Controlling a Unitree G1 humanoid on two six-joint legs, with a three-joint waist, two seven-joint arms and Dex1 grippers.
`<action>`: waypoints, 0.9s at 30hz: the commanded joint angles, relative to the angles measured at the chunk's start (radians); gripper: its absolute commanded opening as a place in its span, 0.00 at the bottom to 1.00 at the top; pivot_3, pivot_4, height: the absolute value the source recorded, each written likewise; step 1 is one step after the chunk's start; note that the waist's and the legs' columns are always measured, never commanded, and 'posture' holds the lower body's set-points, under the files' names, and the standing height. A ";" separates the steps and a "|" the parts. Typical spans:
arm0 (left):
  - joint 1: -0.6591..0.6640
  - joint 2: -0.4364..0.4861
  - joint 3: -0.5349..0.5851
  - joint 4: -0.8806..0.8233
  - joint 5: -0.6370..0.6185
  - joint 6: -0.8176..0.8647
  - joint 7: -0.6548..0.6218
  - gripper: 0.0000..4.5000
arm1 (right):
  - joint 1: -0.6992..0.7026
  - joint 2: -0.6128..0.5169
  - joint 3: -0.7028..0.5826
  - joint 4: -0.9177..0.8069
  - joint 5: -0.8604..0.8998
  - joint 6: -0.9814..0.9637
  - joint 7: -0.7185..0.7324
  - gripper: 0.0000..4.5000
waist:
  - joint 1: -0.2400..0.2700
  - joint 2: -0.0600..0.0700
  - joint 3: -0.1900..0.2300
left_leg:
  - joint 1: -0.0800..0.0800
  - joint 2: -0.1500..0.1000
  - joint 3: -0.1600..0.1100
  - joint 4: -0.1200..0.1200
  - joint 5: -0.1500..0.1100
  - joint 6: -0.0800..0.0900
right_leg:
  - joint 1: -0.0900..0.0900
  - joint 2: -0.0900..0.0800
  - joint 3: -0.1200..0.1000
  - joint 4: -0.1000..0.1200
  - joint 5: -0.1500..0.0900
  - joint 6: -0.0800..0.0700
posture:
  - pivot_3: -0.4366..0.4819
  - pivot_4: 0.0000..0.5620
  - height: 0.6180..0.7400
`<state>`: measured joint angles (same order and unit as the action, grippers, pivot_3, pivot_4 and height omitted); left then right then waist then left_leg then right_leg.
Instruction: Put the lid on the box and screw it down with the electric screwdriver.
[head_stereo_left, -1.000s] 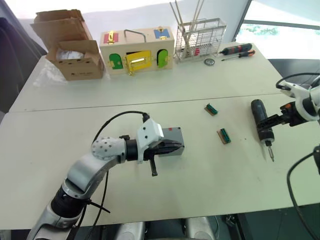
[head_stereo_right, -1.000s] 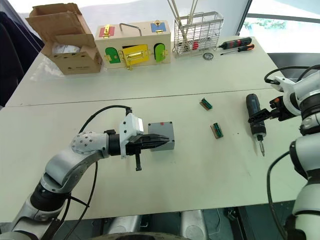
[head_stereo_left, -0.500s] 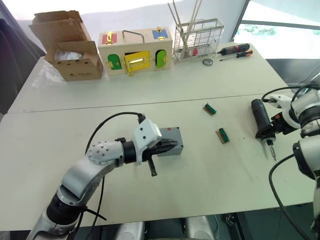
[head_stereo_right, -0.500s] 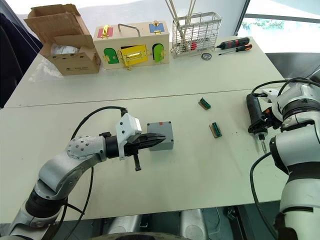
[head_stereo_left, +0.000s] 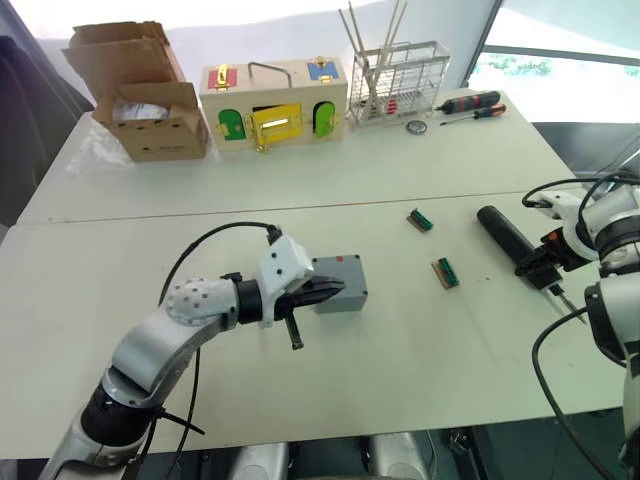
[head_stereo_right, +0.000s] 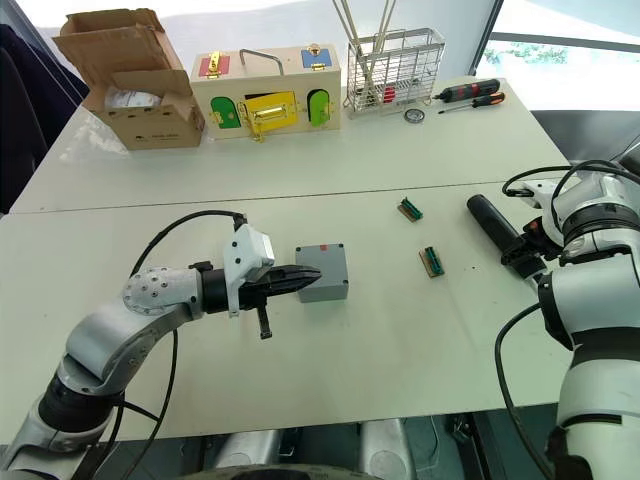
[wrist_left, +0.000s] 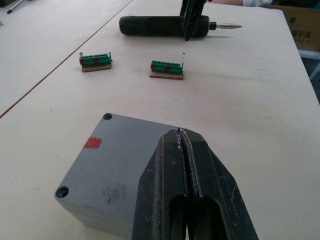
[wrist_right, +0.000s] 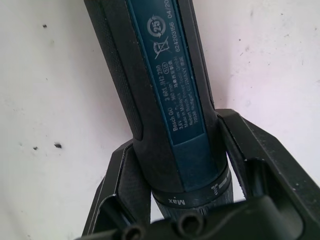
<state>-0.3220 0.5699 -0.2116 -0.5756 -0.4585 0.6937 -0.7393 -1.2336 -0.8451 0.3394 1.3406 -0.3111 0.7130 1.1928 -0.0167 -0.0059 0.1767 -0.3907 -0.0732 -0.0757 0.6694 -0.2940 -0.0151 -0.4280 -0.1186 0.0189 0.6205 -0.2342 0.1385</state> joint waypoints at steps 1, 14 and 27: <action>-0.032 0.020 0.042 0.020 -0.020 -0.014 -0.035 0.00 | -0.037 -0.018 -0.109 -0.009 0.071 0.018 -0.078 0.41 | -0.004 0.000 0.000 | 0.000 0.000 0.001 0.000 0.000 0.000 | 0.000 0.000 0.001 0.000 0.000 0.000 | 0.48 0.27 0.95; -0.124 0.072 0.124 0.207 -0.096 -0.006 -0.178 0.00 | 0.243 0.310 -1.021 -1.351 0.803 0.198 -0.447 0.41 | 0.002 0.009 0.004 | -0.007 0.003 0.003 -0.002 0.000 0.000 | -0.014 0.000 0.000 0.012 0.000 0.000 | 0.48 0.27 0.95; -0.153 0.002 0.072 0.273 -0.034 -0.031 -0.141 0.00 | 0.668 0.652 -0.741 -1.882 1.072 0.200 -0.656 0.41 | 0.001 0.011 0.003 | -0.016 0.000 -0.004 0.011 0.000 0.000 | -0.015 -0.001 -0.001 0.015 0.000 0.000 | 0.48 0.27 0.95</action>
<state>-0.4642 0.5728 -0.1495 -0.2842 -0.4990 0.6826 -0.8868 -0.5664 -0.1761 -0.4415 -0.4695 0.7672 0.9988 0.5108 -0.0157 0.0047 0.1796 -0.4064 -0.0733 -0.0792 0.6810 -0.2941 -0.0146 -0.4431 -0.1197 0.0182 0.6357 -0.2343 0.1387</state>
